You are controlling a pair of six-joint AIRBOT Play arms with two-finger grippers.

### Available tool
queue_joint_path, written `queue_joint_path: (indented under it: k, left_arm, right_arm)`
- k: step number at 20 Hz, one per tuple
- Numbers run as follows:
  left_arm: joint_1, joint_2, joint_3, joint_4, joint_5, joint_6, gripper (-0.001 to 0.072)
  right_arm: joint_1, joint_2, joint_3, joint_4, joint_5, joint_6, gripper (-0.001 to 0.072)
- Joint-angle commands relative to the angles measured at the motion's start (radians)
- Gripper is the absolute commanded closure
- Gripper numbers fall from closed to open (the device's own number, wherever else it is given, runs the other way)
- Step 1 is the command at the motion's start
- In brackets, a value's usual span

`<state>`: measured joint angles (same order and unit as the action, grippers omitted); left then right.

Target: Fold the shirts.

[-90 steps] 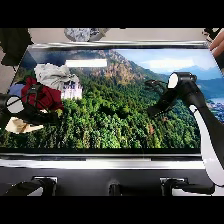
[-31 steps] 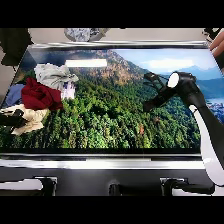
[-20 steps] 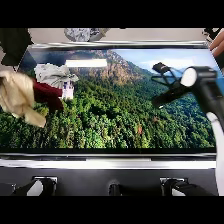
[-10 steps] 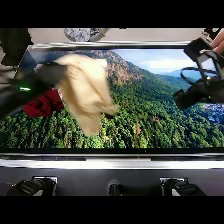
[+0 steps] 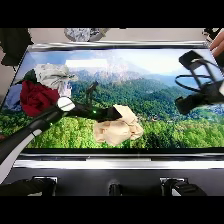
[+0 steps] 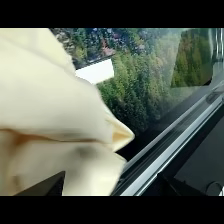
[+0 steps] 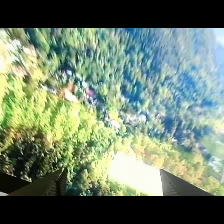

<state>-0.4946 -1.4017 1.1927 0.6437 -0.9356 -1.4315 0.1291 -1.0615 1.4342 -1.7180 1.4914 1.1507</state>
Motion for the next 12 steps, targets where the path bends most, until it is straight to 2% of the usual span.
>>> queue_joint_path:
  k: [1,4,5,6,7,9,12]
  left_arm:
    - [0.17,0.018,0.067,0.139,-0.187,0.005,-0.0013]
    - [0.316,0.064,0.016,0.36,-0.364,-0.045,-0.0013]
    - [0.331,0.07,-0.04,0.386,-0.396,-0.045,0.0007]
    - [0.333,0.074,-0.118,0.355,-0.399,-0.05,0.0061]
    - [0.319,0.074,-0.19,0.293,-0.38,-0.023,0.0061]
    - [0.265,0.072,-0.305,0.225,-0.261,-0.004,0.0061]
    - [0.179,0.051,-0.365,0.216,-0.129,-0.008,0.0061]
  right_arm:
    - [0.0,-0.162,-0.001,0.074,0.017,-0.079,0.003]
    - [0.0,-0.333,-0.019,0.355,0.086,-0.162,0.0036]
    - [0.0,-0.372,-0.043,0.423,0.078,-0.185,0.0036]
    - [0.0,-0.406,-0.075,0.472,0.06,-0.199,0.0035]
    - [0.001,-0.432,-0.104,0.506,0.043,-0.198,0.0036]
    - [0.001,-0.448,-0.156,0.542,0.014,-0.206,0.0037]
    - [0.001,-0.448,-0.19,0.559,0.021,-0.22,0.0037]
